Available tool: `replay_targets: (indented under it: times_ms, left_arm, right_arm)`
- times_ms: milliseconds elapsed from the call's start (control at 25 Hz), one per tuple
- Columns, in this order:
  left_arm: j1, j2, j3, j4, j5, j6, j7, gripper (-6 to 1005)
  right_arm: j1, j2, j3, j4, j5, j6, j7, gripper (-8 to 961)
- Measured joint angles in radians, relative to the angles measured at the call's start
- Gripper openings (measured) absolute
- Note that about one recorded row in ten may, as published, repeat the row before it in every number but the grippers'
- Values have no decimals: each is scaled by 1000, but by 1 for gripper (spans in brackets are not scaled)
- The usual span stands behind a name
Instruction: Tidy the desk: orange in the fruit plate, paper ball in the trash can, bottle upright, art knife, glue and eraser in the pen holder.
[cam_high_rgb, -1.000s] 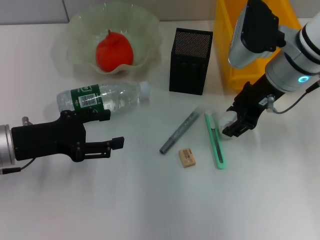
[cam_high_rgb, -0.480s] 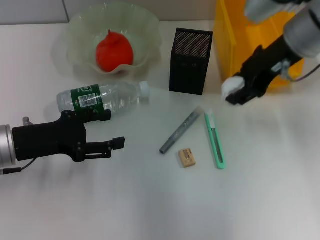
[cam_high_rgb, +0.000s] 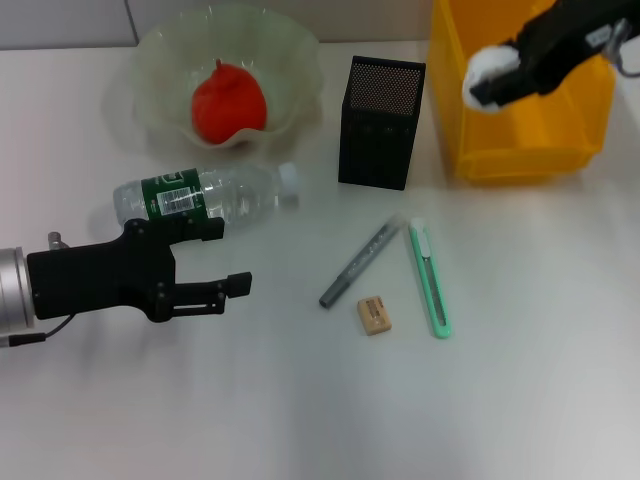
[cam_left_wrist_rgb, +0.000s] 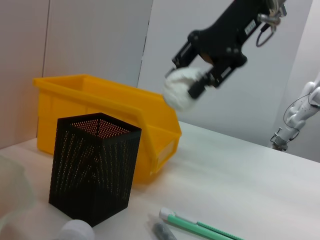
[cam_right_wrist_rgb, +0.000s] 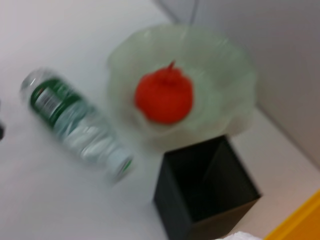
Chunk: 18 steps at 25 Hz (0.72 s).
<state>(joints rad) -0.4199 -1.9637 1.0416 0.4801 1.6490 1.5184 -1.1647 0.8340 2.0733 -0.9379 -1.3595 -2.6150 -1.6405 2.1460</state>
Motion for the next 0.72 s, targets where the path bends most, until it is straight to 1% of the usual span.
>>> replay_targets:
  times_ms: [120,320,480,720]
  left_arm:
    - [-3,-1,0,0,0,-1,0,843]
    - [-6,-1,0,0,0,-1,-1,843]
    - [-6,-1,0,0,0,-1,-2,843]
    - [-7,-1,0,0,0,-1,-2,843]
  right_arm:
    - [-19,-3,41,7,37,56,0,540]
    - [-58,-4,80,20,97,152,0,540]
    - [-74,-4,120,55,135,222,1,541]
    - [-98,-8,131,123,205,338,-4,541]
